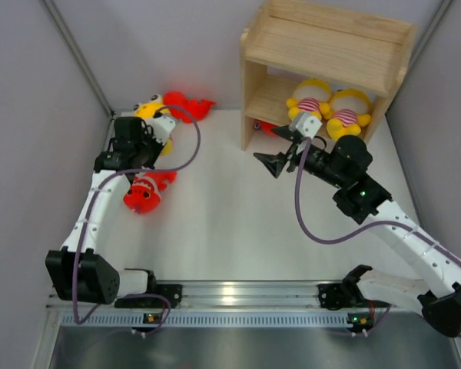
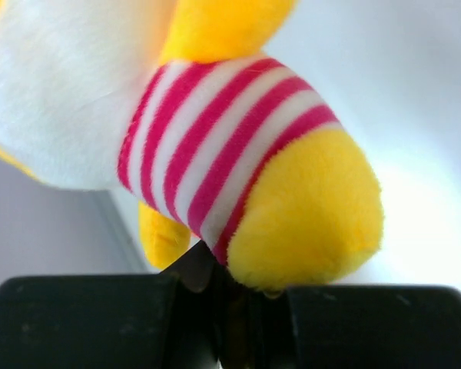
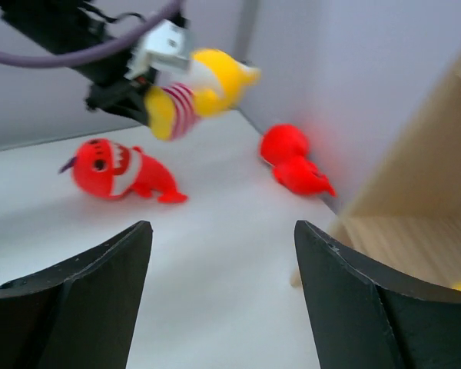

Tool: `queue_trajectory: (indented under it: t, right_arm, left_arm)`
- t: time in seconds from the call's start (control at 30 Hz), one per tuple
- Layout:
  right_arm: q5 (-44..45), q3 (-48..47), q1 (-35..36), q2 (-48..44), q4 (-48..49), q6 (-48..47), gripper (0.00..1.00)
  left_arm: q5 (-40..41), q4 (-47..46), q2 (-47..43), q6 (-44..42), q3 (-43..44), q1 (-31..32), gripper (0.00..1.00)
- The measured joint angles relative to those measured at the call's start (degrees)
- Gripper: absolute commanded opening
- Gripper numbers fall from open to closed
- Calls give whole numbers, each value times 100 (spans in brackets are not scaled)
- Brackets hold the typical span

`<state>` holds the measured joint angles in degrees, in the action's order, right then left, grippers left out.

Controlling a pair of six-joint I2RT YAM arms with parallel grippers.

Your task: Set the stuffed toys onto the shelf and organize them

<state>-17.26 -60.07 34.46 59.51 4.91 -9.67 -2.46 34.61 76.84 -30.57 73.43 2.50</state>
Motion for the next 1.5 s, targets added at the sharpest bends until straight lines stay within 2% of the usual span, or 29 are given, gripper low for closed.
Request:
queue_trajectory:
  t: [0.1, 0.2, 0.33, 0.5, 0.63, 0.83, 0.93, 0.97, 1.03, 1.07, 1.1, 1.13, 1.17, 1.2, 1.27, 1.3, 1.4, 1.5]
  right_arm:
    - [-699, -267, 498, 417, 26, -282, 77]
    - [-1196, -459, 721, 1012, 251, -323, 79]
    - [-1401, -485, 1054, 1742, 684, -295, 79]
    - [-1318, -444, 1622, 2085, 1185, -380, 79]
    - [-1185, -713, 1932, 2284, 1392, -428, 78]
    - [-942, -1200, 1965, 2870, 1482, -433, 76]
    - [-887, -1268, 1976, 3154, 1515, -446, 65]
    - [-879, -1316, 1980, 3246, 1504, -461, 48]
    - [-876, -1401, 1991, 3383, 1484, -496, 31]
    - [-885, -1436, 2002, 3429, 1478, -494, 13]
    - [-894, -1456, 2020, 3447, 1469, -520, 6]
    - [-901, -1462, 2037, 3449, 1453, -525, 0]
    - [-887, -1462, 2057, 3447, 1443, -544, 0]
    - [-872, -1460, 2065, 3440, 1438, -564, 0]
    - [-721, -1410, 2070, 3392, 1412, -627, 0]
    - [-588, -1307, 2070, 3311, 1386, -673, 0]
    - [-391, -892, 1987, 2929, 1154, -708, 0]
    - [-435, -485, 1611, 2433, 994, -603, 0]
  left_arm:
    - [-439, 299, -588, -114, -330, 682, 0]
    - [-791, 717, -942, -83, -391, 1021, 0]
    - [-1373, 1019, -1331, 50, -396, 1067, 0]
    - [-1904, 1209, -1941, 151, -398, 1073, 0]
    - [-2059, 1290, -2044, 175, -450, 1073, 0]
    - [-2116, 1429, -2048, 195, -507, 1073, 0]
    - [-2214, 1530, -2048, 208, -507, 1073, 0]
    - [-2245, 1572, -2048, 214, -507, 1073, 0]
    - [-2306, 1661, -2048, 216, -507, 1073, 0]
    - [-2321, 1694, -2048, 219, -507, 1073, 0]
    - [-2321, 1703, -2048, 219, -507, 1071, 0]
    - [-2315, 1707, -2048, 223, -503, 1071, 8]
    - [-2275, 1711, -2048, 234, -496, 1071, 34]
    - [-2243, 1716, -2048, 232, -485, 1071, 50]
    - [-2131, 1755, -2048, 297, -435, 1073, 71]
    - [-2046, 1757, -2050, 337, -389, 1073, 87]
    - [-1703, 1729, -2085, 431, -195, 1082, 98]
    - [-1180, 1696, -2225, 496, -127, 1102, 99]
